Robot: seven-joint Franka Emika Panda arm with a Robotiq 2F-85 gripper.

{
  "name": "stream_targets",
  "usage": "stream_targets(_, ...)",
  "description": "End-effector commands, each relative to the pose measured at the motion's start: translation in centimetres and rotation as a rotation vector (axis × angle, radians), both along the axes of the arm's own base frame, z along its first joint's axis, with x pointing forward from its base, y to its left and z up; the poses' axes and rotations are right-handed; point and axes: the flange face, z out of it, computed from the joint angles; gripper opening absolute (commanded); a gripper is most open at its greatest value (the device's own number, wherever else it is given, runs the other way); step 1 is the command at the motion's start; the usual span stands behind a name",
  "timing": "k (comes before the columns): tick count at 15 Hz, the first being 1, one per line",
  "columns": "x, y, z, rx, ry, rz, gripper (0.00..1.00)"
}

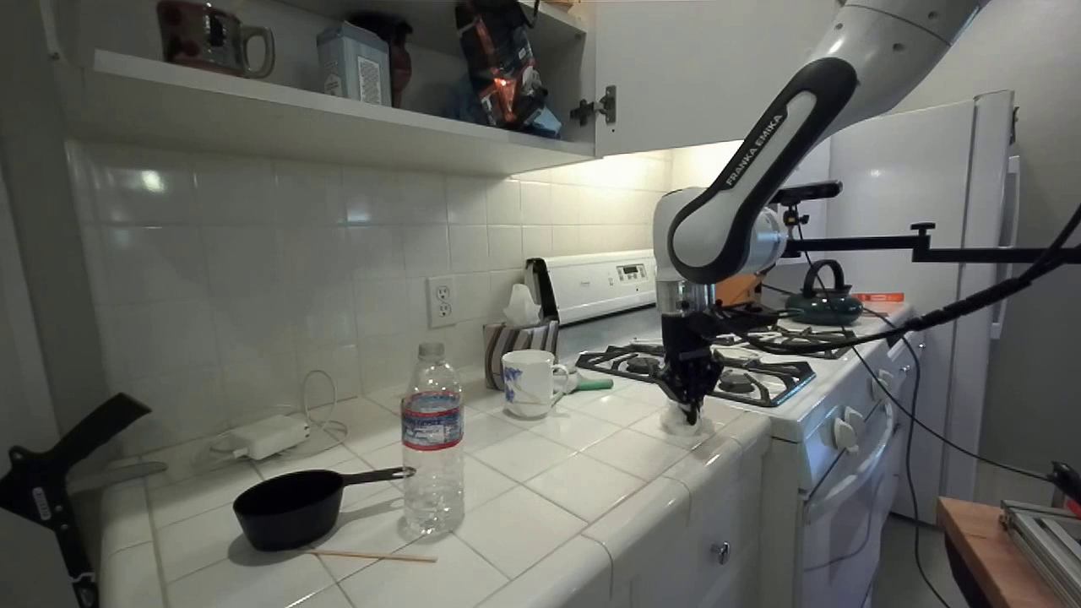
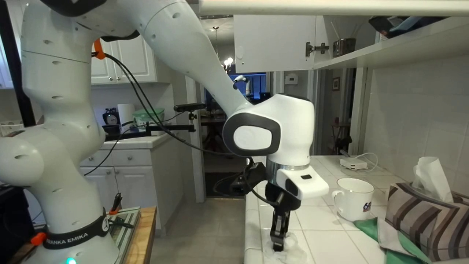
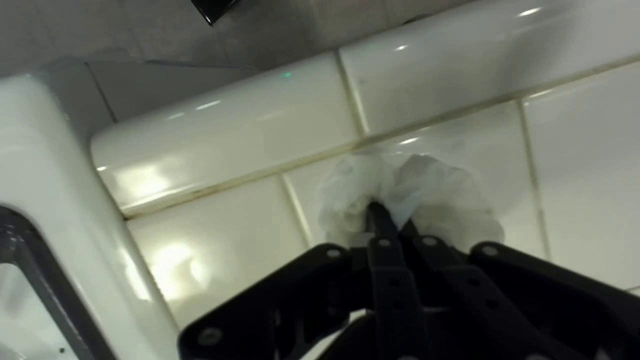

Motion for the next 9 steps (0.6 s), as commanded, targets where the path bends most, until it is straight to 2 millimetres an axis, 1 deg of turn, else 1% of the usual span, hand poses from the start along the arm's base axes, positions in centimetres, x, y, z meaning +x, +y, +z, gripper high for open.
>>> stream_targets(1, -3.9, -6.3, -4.1, 0.034, 0.045, -0.131, 0.01)
stream_targets(3, -4.1, -9.5, -4.3, 0.047, 0.03, -0.166, 0.01)
stream_targets(4, -3.7, -10.7, -4.2, 0.052, 0.021, -0.171, 0.01)
stream_targets(5, -3.1, -11.4, -3.8, 0.055, 0.01, -0.168, 0.01)
stream_targets(7, -1.0, -11.7, -3.1, 0.065, -0.002, -0.134, 0.01)
stream_targets(9, 1.4, -11.1, -2.3, 0.073, 0.005, -0.08, 0.01)
